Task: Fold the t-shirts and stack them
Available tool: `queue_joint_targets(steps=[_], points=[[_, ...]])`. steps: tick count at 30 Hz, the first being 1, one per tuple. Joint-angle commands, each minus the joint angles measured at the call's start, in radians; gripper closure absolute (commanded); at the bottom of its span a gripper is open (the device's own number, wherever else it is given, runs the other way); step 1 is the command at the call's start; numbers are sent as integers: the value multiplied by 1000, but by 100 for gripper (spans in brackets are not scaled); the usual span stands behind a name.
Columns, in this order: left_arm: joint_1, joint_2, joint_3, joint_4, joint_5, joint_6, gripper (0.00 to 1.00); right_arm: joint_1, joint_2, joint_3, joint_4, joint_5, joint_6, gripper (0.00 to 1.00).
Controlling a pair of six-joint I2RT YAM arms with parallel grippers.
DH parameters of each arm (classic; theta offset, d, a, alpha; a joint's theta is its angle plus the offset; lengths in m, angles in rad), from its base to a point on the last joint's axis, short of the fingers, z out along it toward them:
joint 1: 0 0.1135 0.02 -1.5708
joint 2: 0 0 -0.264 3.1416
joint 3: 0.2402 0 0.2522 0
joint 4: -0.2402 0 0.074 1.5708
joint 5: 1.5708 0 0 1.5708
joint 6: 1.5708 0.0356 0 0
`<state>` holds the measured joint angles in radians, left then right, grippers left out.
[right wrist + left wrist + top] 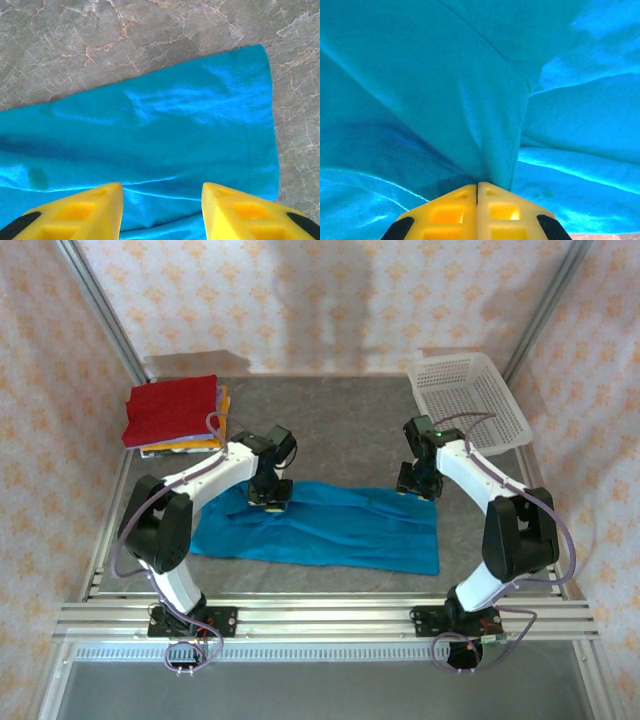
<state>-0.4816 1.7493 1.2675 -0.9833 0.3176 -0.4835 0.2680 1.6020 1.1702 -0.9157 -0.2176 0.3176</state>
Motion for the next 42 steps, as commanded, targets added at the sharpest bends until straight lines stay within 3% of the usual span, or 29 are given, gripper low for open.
queue_joint_targets(steps=[1, 7, 9, 13, 20, 24, 35, 39, 42], points=[[-29, 72, -62, 19, 61, -37, 99, 0, 5, -7, 5, 9, -3, 55], [-46, 42, -35, 4, 5, -32, 65, -1, 10, 0, 5, 4, -5, 54], [-46, -15, -20, -18, -43, -35, 62, 0, 9, 6, 1, 5, -5, 54], [-8, -114, -17, -92, -127, -46, 61, 0, 8, 8, 5, -1, -7, 54], [204, -217, -166, -85, -185, -5, 59, 0, 19, 5, 8, -8, -15, 54], [288, -217, -233, -32, -160, 25, 56, 0, 28, 8, 10, -11, -17, 54], [337, -156, -292, 130, -112, 35, 57, -3, 28, 25, -5, -11, -28, 54], [342, -137, -297, 175, -130, 46, 64, -8, 21, 23, -9, -12, -32, 54], [341, -148, -293, 176, -158, 48, 77, -9, 15, 23, -12, -12, -32, 54]])
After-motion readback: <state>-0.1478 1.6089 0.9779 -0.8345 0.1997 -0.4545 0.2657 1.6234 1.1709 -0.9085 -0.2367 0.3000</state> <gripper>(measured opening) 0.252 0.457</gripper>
